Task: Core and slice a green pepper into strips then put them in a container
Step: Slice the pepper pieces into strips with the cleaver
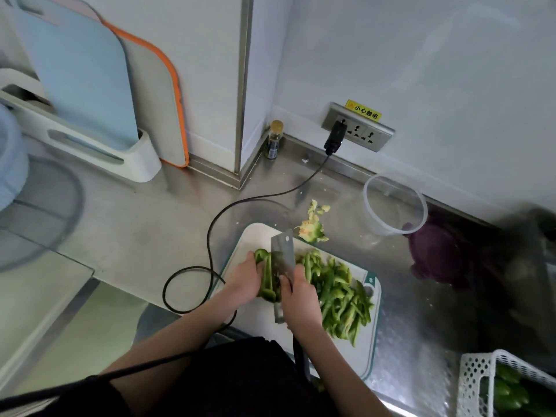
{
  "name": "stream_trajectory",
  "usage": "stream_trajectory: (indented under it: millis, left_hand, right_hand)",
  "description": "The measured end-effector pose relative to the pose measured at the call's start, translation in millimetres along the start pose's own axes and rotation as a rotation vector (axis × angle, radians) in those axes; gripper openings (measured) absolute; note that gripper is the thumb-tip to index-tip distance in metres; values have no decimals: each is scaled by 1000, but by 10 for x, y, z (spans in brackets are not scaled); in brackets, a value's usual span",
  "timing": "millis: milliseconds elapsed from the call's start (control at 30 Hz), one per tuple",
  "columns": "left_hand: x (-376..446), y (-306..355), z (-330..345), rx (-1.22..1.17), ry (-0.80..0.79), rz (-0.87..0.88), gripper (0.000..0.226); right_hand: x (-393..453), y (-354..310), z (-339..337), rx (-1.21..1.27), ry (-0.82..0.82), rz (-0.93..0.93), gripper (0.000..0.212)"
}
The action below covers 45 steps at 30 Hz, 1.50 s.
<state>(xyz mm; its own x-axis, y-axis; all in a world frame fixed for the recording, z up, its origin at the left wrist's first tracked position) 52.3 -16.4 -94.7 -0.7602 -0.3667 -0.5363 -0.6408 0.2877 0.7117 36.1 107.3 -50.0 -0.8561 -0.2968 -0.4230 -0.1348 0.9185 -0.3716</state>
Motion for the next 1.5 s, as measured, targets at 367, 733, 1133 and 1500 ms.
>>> stream_trajectory:
  millis: [367,733,1133,1500]
  left_hand:
    - [14,7,-9,-12,-16,-40,24]
    - [47,-4,-2,-58,-19,-76,21]
    - [48,1,-24,-108,-6,-93,27]
    - [56,-78,-64,-148,-71,-122,30]
  right_hand:
    - [30,-149,86,-229,-48,9,22]
    - [102,-235,132,-364,-67,13,27]
    - [122,-281,142,-434,-47,-24,22]
    - [364,-348,-40,-494,-52,-147,23]
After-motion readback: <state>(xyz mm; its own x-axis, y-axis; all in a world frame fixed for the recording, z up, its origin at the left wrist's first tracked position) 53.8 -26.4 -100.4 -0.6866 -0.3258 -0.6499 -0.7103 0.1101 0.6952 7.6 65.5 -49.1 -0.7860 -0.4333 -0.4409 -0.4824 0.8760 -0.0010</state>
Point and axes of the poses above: each hand's wrist, its own x-axis towards the middle knuckle, its own z-axis out of the palm, y = z × x, the point moved 2 cm from there along x, towards the middle knuckle, and after that the axes turned 10 degrees about -x, right-handed, at the moved point
